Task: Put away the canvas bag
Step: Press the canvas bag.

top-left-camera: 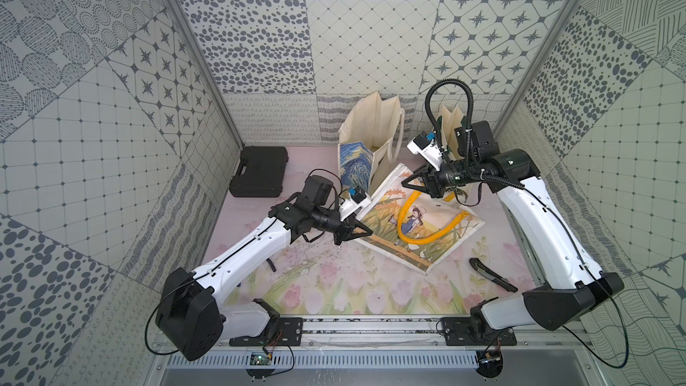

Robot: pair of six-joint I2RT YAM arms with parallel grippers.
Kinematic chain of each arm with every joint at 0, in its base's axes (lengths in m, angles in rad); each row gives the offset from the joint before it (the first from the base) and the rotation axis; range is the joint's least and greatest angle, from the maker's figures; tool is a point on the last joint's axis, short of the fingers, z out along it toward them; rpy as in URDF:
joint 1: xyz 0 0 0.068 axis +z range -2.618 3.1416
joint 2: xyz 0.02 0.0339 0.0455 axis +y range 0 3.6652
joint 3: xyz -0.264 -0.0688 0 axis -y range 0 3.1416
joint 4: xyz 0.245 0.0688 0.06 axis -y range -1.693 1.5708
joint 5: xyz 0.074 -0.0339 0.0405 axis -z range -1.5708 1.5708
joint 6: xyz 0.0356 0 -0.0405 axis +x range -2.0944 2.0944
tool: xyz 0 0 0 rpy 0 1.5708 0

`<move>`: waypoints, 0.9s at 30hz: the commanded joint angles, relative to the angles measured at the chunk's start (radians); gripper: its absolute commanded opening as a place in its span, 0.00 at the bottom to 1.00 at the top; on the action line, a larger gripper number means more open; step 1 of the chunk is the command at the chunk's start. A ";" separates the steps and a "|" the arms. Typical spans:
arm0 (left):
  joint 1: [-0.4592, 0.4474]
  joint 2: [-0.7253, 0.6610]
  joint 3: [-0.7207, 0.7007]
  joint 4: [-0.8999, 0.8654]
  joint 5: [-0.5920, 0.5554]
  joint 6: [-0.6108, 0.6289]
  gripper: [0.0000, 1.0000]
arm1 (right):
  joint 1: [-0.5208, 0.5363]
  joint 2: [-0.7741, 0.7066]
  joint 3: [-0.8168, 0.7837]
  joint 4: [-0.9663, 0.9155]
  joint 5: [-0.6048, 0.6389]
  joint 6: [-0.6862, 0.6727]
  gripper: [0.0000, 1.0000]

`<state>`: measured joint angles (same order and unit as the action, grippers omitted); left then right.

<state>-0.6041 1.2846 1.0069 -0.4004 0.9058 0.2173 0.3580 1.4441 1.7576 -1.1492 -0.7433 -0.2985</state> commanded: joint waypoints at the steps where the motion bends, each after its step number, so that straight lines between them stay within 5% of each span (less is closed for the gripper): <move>1: -0.008 0.011 -0.007 -0.130 0.046 0.014 0.27 | -0.022 -0.037 0.035 0.137 0.007 0.010 0.00; 5: -0.007 0.006 -0.024 -0.125 0.033 0.010 0.31 | -0.027 -0.042 0.029 0.140 0.019 0.010 0.00; 7: -0.008 0.005 -0.027 -0.130 0.034 0.022 0.00 | -0.030 -0.045 0.024 0.140 0.019 0.010 0.00; 13: -0.007 -0.012 -0.034 -0.115 0.022 0.015 0.00 | -0.030 -0.052 0.007 0.145 0.002 0.018 0.00; 17: -0.007 -0.033 -0.038 -0.023 0.000 -0.048 0.31 | -0.022 -0.050 -0.014 0.145 -0.027 0.007 0.00; 27: -0.007 0.017 0.061 0.048 0.048 -0.090 0.38 | 0.100 -0.016 -0.044 0.087 -0.033 -0.064 0.00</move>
<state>-0.6041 1.2724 1.0073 -0.4084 0.9020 0.1490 0.4191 1.4330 1.7233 -1.1065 -0.7292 -0.3405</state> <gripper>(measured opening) 0.376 0.124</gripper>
